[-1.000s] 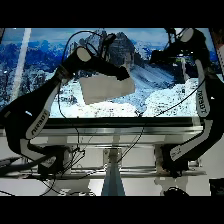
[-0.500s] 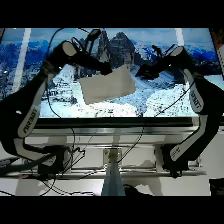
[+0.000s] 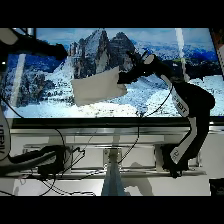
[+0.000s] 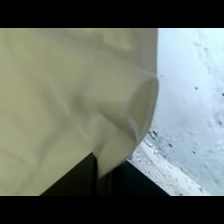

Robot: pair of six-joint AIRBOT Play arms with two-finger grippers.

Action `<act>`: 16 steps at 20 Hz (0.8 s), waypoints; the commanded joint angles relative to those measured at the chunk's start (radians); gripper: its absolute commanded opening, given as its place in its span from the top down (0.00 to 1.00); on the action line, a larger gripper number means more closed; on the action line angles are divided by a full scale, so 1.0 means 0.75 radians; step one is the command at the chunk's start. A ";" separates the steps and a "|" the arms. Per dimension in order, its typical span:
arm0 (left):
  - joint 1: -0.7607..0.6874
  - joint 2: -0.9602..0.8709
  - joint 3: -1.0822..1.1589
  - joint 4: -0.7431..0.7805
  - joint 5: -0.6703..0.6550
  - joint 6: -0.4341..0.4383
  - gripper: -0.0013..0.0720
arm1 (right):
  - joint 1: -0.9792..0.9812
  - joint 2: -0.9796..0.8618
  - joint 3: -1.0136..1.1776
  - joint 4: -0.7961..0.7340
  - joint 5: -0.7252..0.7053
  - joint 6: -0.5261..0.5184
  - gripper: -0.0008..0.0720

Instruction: Fold the clothes and pants, and hang the long-sleeved shirts on hangers.

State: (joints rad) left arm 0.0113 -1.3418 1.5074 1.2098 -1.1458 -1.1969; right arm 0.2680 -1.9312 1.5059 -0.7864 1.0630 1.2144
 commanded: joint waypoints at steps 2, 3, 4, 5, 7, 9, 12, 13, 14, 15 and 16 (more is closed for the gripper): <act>0.079 0.051 0.000 0.022 -0.010 -0.006 0.02 | -0.023 0.077 0.038 -0.057 -0.036 0.005 0.95; 0.079 0.049 0.000 0.022 -0.010 -0.006 0.02 | -0.056 0.129 0.049 -0.113 -0.052 0.032 0.96; 0.079 0.047 0.000 0.022 -0.010 -0.006 0.02 | -0.095 0.187 0.056 -0.190 -0.072 0.085 0.96; 0.079 0.045 0.000 0.022 -0.010 -0.006 0.03 | -0.148 0.262 0.056 -0.292 -0.106 0.163 0.97; 0.079 0.044 0.000 0.022 -0.010 -0.006 0.03 | -0.278 0.417 0.056 -0.493 -0.133 0.337 0.97; 0.079 0.044 0.000 0.022 -0.010 -0.006 0.02 | -0.444 0.566 0.056 -0.649 -0.095 0.499 0.97; 0.079 0.044 0.000 0.022 -0.010 -0.006 0.03 | -0.734 0.738 0.054 -0.822 0.065 0.660 0.97; 0.079 0.044 0.000 0.022 -0.010 -0.006 0.03 | -0.832 0.775 0.054 -0.878 0.134 0.702 0.97; 0.079 0.044 0.000 0.022 -0.010 -0.006 0.03 | -0.927 0.803 0.054 -0.930 0.208 0.747 0.97; 0.079 0.044 0.000 0.022 -0.010 -0.006 0.03 | -1.033 0.819 0.054 -0.983 0.294 0.801 0.97; 0.079 0.044 0.000 0.022 -0.010 -0.006 0.02 | -1.130 0.824 0.054 -1.026 0.380 0.839 0.97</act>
State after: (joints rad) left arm 0.0692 -1.3090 1.5074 1.2259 -1.1530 -1.2011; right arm -0.3847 -1.3727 1.5455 -1.4090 1.1732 1.7134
